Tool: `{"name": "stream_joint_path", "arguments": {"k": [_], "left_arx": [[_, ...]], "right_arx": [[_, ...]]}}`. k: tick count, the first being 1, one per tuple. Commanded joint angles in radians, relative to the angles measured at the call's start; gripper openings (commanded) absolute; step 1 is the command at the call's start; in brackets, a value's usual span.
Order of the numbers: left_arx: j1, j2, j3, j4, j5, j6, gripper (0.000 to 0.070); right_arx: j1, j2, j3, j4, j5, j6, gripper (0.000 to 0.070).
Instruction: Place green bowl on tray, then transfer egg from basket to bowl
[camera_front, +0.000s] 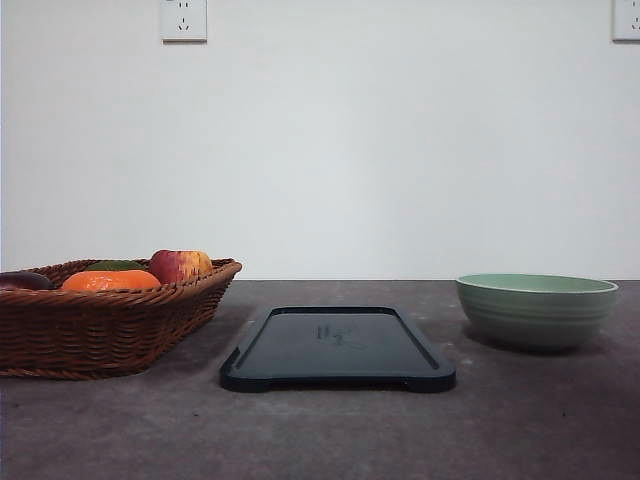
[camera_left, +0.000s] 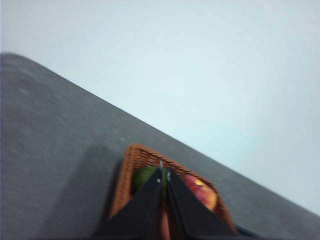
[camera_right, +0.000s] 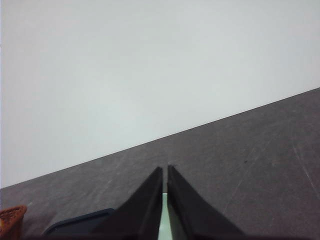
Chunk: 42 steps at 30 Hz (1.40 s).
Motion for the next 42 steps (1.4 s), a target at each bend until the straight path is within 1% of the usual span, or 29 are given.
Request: {"name": "stream_joint_path", "arguments": {"k": [1,3,7,12,15,20,23,26,29,35,38,42], "left_arx": [[0.001,0.006,0.031,0.008,-0.034,0.069,0.0000],[0.001,0.018,0.060,-0.002,-0.061,0.077,0.0000],[0.001,0.091,0.142,-0.045,-0.067,0.136,0.0000],[0.000,0.254,0.271,-0.139,-0.058,0.144,0.0000],[0.000,0.365,0.346,-0.180,-0.007,0.153,0.0000],[0.000,0.556,0.479,-0.262,0.139,0.220,0.0000],[0.000,0.668,0.559,-0.313,0.210,0.267,0.0000],[-0.004,0.760,0.631,-0.363,0.238,0.320,0.0000],[-0.012,0.834,0.695,-0.414,0.249,0.376,0.0000],[-0.015,0.946,0.801,-0.549,0.315,0.454,0.0000],[-0.019,0.969,0.826,-0.576,0.321,0.465,0.0000],[-0.019,0.969,0.827,-0.576,0.320,0.465,0.0000]], "right_arx": [[0.002,0.003,0.011,0.004,-0.001,-0.021,0.0006],[0.002,0.016,0.027,0.003,-0.001,-0.032,0.0006],[0.002,0.078,0.092,-0.018,-0.005,-0.062,0.0006],[0.002,0.231,0.217,-0.106,-0.023,-0.121,0.0006],[0.002,0.334,0.287,-0.136,-0.065,-0.152,0.0006],[0.002,0.533,0.413,-0.203,-0.165,-0.196,0.0006],[0.002,0.657,0.490,-0.249,-0.219,-0.233,0.0006],[0.002,0.765,0.561,-0.291,-0.274,-0.287,0.0006],[0.002,0.858,0.627,-0.341,-0.321,-0.330,0.0006],[0.003,0.984,0.736,-0.451,-0.349,-0.401,0.0006],[0.003,1.004,0.753,-0.461,-0.349,-0.415,0.0006],[0.003,1.004,0.753,-0.465,-0.349,-0.414,0.0006]]}}
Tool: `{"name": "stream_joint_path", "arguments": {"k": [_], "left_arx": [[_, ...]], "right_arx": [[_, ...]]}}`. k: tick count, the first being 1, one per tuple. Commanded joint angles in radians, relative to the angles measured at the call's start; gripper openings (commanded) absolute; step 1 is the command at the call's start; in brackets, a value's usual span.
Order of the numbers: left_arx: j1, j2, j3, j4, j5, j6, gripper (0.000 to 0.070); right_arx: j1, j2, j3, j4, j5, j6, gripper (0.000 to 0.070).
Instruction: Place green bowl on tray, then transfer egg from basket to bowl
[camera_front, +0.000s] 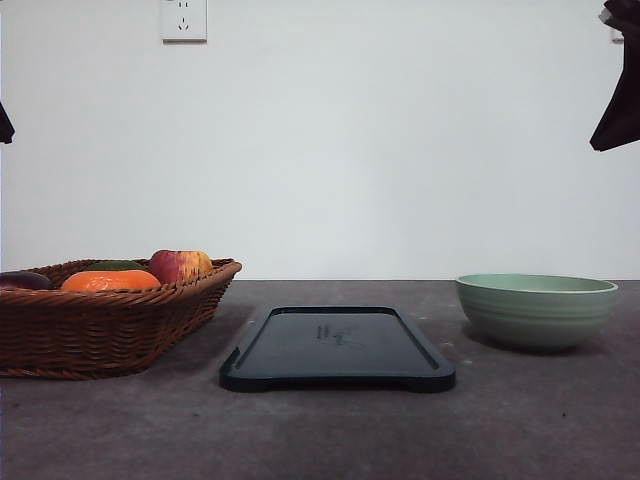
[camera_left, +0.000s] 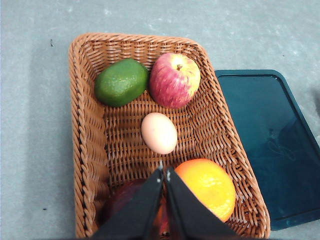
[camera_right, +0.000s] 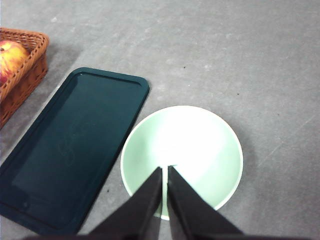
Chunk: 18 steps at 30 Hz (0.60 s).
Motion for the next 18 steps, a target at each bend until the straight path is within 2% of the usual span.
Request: {"name": "stream_joint_path", "arguments": {"k": [1,2,3,5,6,7,8,15,18], "left_arx": [[-0.002,0.006,0.025,0.005,0.006,0.015,0.0000],[-0.002,0.006,0.025,0.005,0.006,0.015,0.0001],[-0.002,0.005,0.025,0.005,0.006,0.013,0.0037],[-0.002,0.004,0.025,0.005,0.006,0.004,0.0189],[-0.002,0.004,0.025,0.005,0.007,0.002,0.0301],[-0.002,0.004,0.025,0.005,0.008,0.001,0.0370],[-0.002,0.004,0.025,0.005,0.010,0.001,0.0408],[-0.003,0.004,0.025,0.007,0.024,-0.006,0.0390],[-0.005,0.005,0.026,0.022,0.024,-0.061,0.0382]], "right_arx": [[0.003,0.006,0.020,0.003,-0.005,-0.015,0.0007],[0.003,0.006,0.020,0.002,-0.006,-0.015,0.0010],[0.003,0.006,0.020,0.002,-0.013,-0.016,0.0044],[0.003,0.005,0.020,0.000,-0.029,-0.015,0.0188],[0.003,0.004,0.020,-0.002,-0.030,-0.013,0.0290],[0.003,0.003,0.020,-0.004,-0.030,-0.010,0.0353],[0.003,0.003,0.020,-0.006,-0.030,-0.004,0.0388],[0.003,0.003,0.033,-0.080,-0.028,0.010,0.0387],[0.002,0.004,0.048,-0.132,-0.022,0.017,0.0387]]}}
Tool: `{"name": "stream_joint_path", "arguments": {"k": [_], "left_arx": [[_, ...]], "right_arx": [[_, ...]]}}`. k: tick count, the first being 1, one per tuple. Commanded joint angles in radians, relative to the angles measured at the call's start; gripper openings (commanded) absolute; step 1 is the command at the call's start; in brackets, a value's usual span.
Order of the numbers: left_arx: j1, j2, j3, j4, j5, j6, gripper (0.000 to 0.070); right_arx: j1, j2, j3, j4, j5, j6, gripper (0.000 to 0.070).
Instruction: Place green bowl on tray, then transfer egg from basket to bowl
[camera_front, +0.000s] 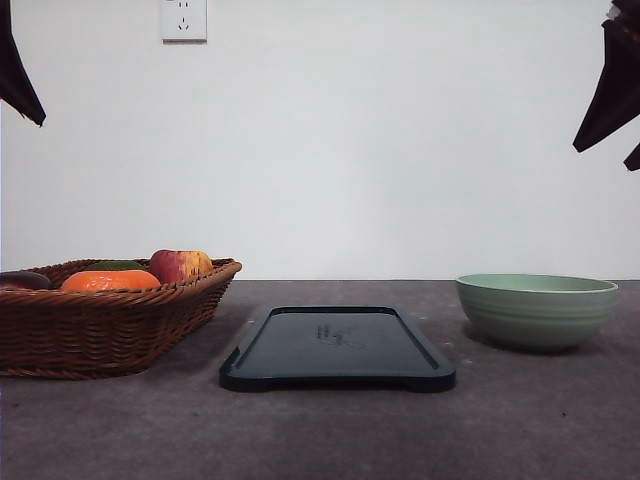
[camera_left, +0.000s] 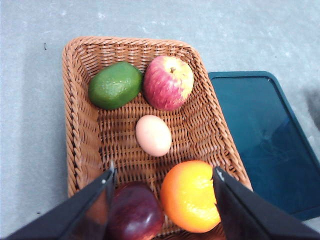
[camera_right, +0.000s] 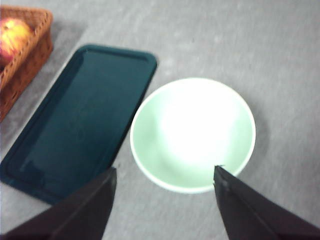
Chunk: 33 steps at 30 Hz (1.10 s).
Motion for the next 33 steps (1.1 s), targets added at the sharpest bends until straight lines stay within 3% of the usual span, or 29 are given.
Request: {"name": "stream_joint_path", "arguments": {"k": [1,8,20,23,28,33], "left_arx": [[-0.005,0.008,0.024,0.019,0.004,-0.062,0.0377],[-0.032,0.088,0.119,-0.031,0.003,-0.131,0.0345],[-0.133,0.434,0.489,-0.259,-0.079,-0.108,0.0346],[-0.150,0.486,0.543,-0.272,-0.079,-0.109,0.0347],[-0.178,0.502,0.560,-0.251,-0.079,-0.109,0.0347],[-0.198,0.501,0.560,-0.240,-0.079,-0.108,0.0347]], "right_arx": [[0.002,0.004,0.026,-0.015,0.001,0.011,0.0387],[0.002,0.004,0.036,-0.041,0.000,0.018,0.0387],[0.002,0.004,0.036,-0.041,0.000,0.015,0.0387],[0.002,0.005,0.036,-0.044,0.009,0.019,0.0387],[-0.007,0.045,0.042,-0.067,0.110,0.075,0.0386],[-0.040,0.173,0.089,-0.122,0.107,0.103,0.0386]]}}
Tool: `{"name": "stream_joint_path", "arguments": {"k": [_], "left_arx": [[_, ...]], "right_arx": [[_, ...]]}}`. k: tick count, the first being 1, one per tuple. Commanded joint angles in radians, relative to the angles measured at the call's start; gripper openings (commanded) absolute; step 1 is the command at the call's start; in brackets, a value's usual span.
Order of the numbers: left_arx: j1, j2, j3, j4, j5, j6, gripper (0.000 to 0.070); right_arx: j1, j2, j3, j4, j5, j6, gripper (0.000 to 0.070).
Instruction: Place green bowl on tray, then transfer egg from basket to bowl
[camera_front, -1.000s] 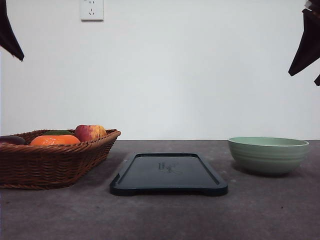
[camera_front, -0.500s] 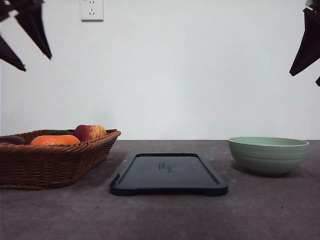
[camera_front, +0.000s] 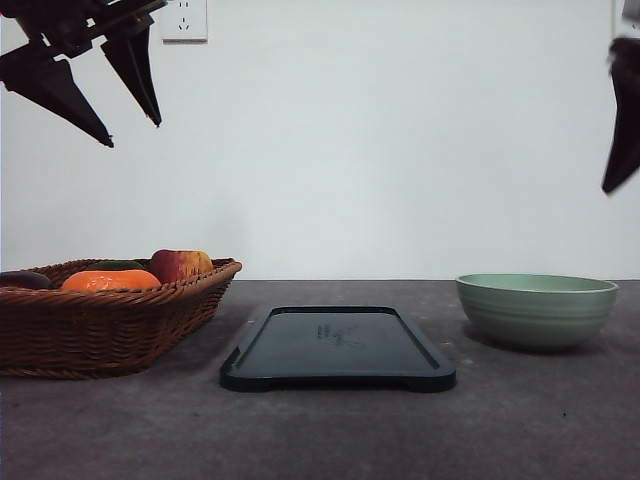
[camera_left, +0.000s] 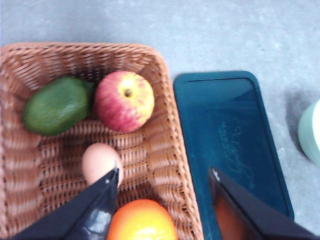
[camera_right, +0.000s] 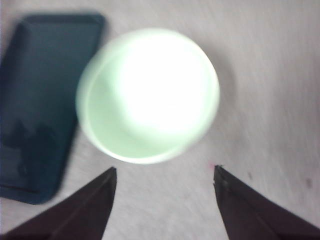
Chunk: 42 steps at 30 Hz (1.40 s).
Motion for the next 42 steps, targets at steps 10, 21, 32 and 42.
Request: {"name": "stream_joint_path", "arguments": {"k": [10,21,32,42], "left_arx": [[-0.014,0.010,0.028,0.012,-0.002,0.015,0.0347],[-0.016,0.010,0.028,0.012,-0.002,0.015,0.0347],[-0.016,0.010,0.028,0.018,-0.002,0.019,0.0347],[-0.016,0.010,0.028,0.018,-0.002,0.021,0.0347]], "right_arx": [[-0.018,0.340,0.281,-0.093,0.002,0.020,0.0385],[-0.018,0.596,0.492,-0.219,0.051,0.009,0.0271],[-0.018,0.656,0.493,-0.221,0.052,-0.006,0.0111],[-0.013,0.666,0.534,-0.280,0.051,-0.036,0.0000]]}}
